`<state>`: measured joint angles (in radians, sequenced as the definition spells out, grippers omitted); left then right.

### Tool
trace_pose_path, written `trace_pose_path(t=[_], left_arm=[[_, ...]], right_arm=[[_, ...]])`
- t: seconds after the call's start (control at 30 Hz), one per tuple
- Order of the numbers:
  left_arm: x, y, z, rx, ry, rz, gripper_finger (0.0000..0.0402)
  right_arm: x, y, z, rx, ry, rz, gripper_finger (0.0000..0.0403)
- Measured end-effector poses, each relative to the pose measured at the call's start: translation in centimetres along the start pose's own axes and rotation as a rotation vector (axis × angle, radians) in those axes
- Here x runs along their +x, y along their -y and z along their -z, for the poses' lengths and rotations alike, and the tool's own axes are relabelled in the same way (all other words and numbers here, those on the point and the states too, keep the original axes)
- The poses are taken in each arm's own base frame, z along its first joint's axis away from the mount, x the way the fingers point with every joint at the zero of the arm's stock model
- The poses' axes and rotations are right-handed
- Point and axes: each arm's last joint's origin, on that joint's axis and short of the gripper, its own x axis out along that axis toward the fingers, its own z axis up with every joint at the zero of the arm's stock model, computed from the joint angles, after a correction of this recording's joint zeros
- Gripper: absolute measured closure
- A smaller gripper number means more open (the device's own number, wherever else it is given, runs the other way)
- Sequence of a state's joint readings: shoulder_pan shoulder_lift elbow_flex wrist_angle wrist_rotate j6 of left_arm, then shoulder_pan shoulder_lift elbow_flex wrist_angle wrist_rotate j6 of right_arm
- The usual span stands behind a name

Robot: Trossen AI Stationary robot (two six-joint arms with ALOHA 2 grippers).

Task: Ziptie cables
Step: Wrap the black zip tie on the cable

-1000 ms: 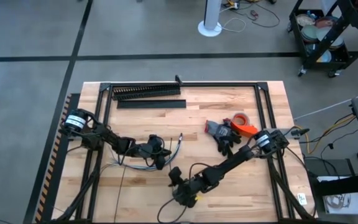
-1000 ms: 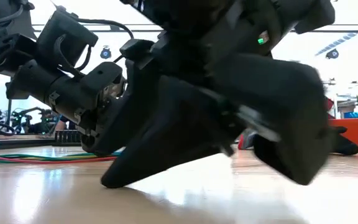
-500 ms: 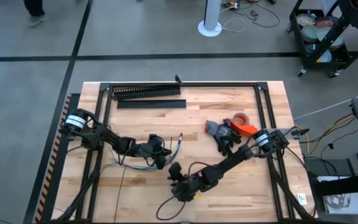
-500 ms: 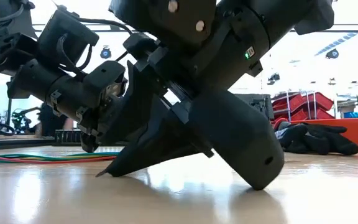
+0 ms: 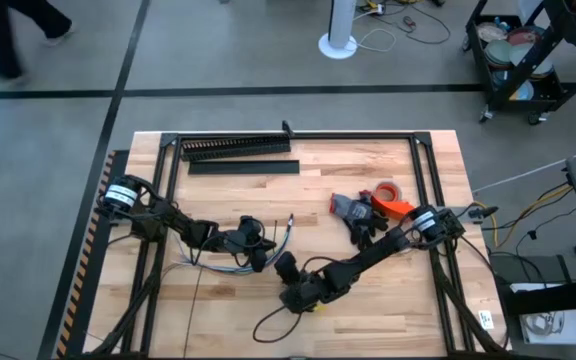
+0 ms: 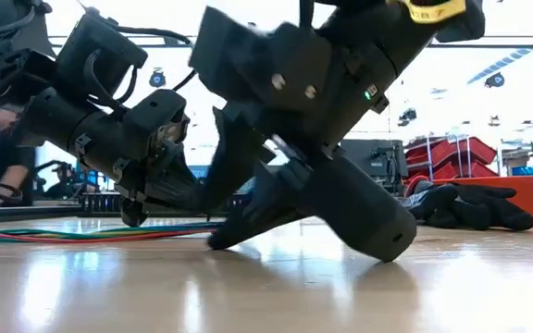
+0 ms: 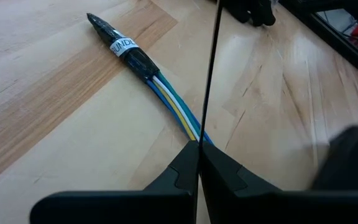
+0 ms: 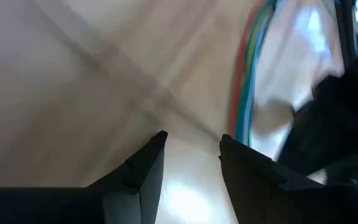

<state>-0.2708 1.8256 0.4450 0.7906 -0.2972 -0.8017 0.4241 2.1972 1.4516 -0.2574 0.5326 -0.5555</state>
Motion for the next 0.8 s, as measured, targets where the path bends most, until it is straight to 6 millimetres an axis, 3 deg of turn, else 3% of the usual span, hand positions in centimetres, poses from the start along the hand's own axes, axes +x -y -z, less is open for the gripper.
trace_pose_path(t=[0.3,0.43,0.8], left_arm=[[0.0,0.0,0.0,0.002,-0.001,0.002,0.0402],[0.0,0.0,0.0,0.006,-0.002,0.002,0.0402],[0.0,0.1,0.0,0.007,-0.006,0.007,0.0402]], right_arm=[[-0.3,0.4,0.3,0.027,-0.023,-0.001,0.028],[0.1,0.0,0.1,-0.074,-0.003,-0.005,0.0284],[1.3,-0.2,-1.0,-0.174,0.216,-0.077,0.0258]])
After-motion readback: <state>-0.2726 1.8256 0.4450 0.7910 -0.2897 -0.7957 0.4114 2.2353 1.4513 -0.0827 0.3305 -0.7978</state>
